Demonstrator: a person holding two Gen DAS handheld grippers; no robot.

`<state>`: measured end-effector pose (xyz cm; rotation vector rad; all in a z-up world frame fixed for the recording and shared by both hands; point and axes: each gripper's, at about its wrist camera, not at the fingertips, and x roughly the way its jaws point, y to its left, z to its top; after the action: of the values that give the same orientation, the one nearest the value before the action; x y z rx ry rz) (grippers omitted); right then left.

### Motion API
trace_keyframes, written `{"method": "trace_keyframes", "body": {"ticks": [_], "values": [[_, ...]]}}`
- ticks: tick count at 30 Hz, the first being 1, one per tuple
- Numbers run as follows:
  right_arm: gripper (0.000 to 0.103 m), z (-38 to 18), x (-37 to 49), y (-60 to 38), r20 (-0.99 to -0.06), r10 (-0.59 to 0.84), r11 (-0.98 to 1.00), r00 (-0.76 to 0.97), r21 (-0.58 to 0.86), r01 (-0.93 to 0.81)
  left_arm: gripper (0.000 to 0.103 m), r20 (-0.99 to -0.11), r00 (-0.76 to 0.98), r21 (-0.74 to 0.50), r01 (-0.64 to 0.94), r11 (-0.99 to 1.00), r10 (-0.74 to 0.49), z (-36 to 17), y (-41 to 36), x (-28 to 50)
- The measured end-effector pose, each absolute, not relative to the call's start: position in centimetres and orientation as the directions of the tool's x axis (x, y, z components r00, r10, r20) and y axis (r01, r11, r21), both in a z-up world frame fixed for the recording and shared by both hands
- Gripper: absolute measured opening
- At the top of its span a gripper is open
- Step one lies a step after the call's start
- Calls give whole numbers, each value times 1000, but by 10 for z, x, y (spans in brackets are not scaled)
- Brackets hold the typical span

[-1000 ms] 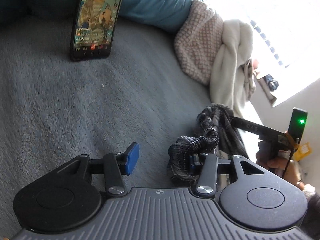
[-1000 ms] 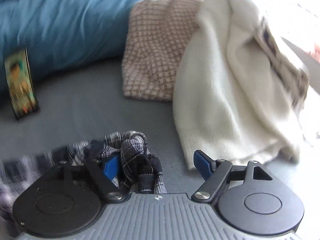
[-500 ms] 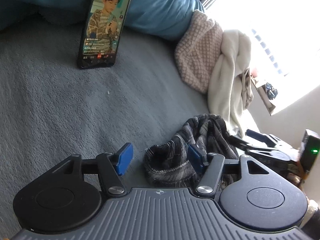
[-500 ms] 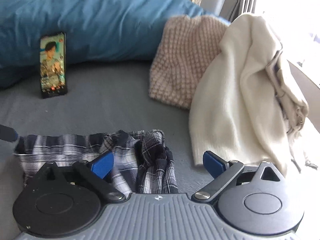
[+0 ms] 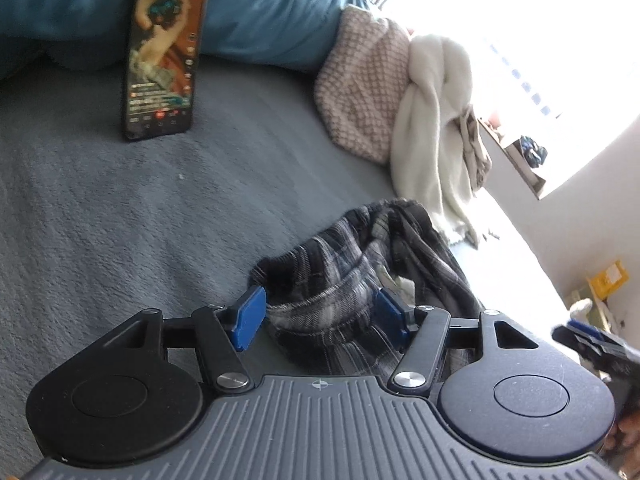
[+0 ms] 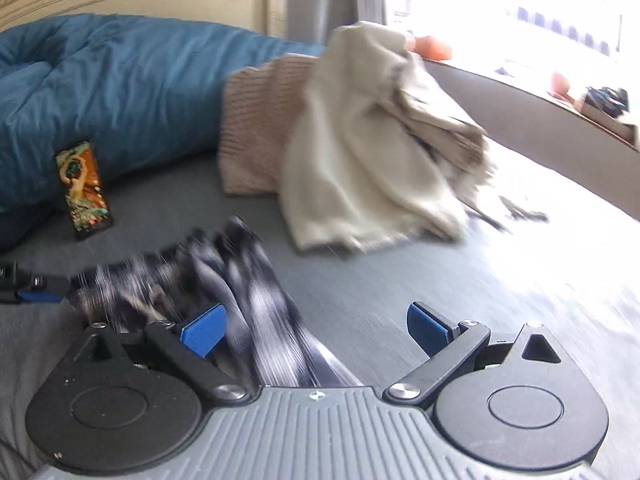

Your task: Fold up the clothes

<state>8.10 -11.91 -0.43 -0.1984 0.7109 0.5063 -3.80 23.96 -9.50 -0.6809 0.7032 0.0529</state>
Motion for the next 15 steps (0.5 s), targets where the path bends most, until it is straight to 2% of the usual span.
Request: {"method": "trace_keyframes", "body": {"ticks": [8, 15], "values": [[99, -16, 32, -178, -730, 256, 923, 634, -10, -384, 61, -632, 757, -460, -195, 866, -165, -88, 208, -29], [99, -45, 4, -179, -792, 168, 919, 587, -90, -383, 61, -664, 735, -271, -63, 961, -139, -91, 166, -24]]}}
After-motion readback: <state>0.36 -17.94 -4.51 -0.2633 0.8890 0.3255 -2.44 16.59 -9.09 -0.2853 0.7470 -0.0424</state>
